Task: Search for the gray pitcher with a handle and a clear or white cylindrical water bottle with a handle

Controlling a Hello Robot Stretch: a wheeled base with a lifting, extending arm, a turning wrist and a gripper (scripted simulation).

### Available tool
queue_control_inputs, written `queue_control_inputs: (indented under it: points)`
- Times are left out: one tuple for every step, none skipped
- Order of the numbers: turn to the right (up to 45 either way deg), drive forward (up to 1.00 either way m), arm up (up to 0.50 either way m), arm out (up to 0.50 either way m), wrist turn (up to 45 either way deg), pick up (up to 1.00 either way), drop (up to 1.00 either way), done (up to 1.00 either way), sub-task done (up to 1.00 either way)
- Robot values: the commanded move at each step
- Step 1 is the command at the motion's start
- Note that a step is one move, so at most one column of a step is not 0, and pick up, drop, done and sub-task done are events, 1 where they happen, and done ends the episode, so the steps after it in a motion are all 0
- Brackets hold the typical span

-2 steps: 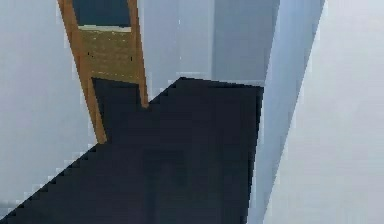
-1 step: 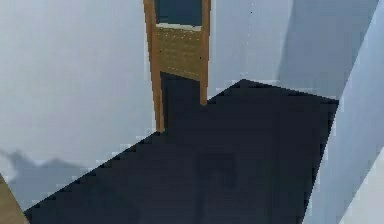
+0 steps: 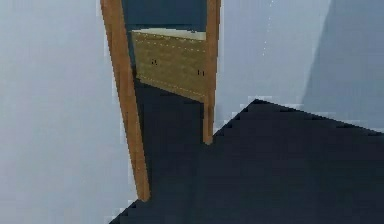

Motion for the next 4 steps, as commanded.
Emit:
queue_control_inputs:
  points:
    - [-3.0,0.0,0.0,0.0,0.0,0.0,0.0,0.0,0.0]
    - [12.0,0.0,0.0,0.0,0.0,0.0,0.0,0.0,0.0]
    - [0.0,1.0,0.0,0.0,0.0,0.0,0.0,0.0,0.0]
    - [-27.0,0.0,0.0,0.0,0.0,0.0,0.0,0.0,0.0]
